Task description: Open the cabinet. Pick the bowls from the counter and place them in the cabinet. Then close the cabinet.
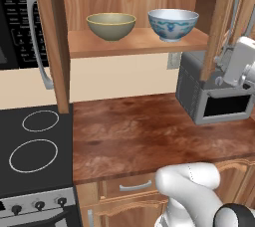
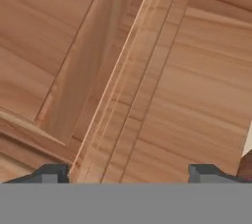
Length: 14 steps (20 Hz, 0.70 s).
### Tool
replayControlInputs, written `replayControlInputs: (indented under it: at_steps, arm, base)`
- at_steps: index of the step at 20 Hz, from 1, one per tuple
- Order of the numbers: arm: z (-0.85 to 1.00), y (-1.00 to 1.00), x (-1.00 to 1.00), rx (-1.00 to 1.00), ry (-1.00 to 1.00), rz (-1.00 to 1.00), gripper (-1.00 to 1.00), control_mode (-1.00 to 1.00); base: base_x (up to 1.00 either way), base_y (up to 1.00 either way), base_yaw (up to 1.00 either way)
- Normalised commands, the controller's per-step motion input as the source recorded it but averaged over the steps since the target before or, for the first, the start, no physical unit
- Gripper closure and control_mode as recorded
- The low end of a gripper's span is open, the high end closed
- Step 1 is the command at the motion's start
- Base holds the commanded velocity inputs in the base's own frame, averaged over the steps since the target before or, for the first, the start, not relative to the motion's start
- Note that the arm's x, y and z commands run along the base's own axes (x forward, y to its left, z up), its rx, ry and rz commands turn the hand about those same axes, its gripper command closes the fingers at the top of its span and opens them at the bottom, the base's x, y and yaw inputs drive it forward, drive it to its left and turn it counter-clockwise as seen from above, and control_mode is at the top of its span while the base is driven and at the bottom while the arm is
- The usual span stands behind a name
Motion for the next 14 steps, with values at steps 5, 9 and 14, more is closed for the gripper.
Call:
replayControlInputs:
  at_steps: [5,9,14]
  arm:
    - [0.14,0.19,0.27,-0.06,0.26,-0.16,-1.00,-1.00]
    - [-0.09,0.20,0.52,0.00,0.12,-0.18,-1.00,-1.00]
    - [-0.52,0.56,0.92,-0.02,-0.29,-0.02,-1.00,-1.00]
  base:
    - [0.00,0.00,0.00]
    - [0.00,0.00,0.00]
    - [0.00,0.00,0.00]
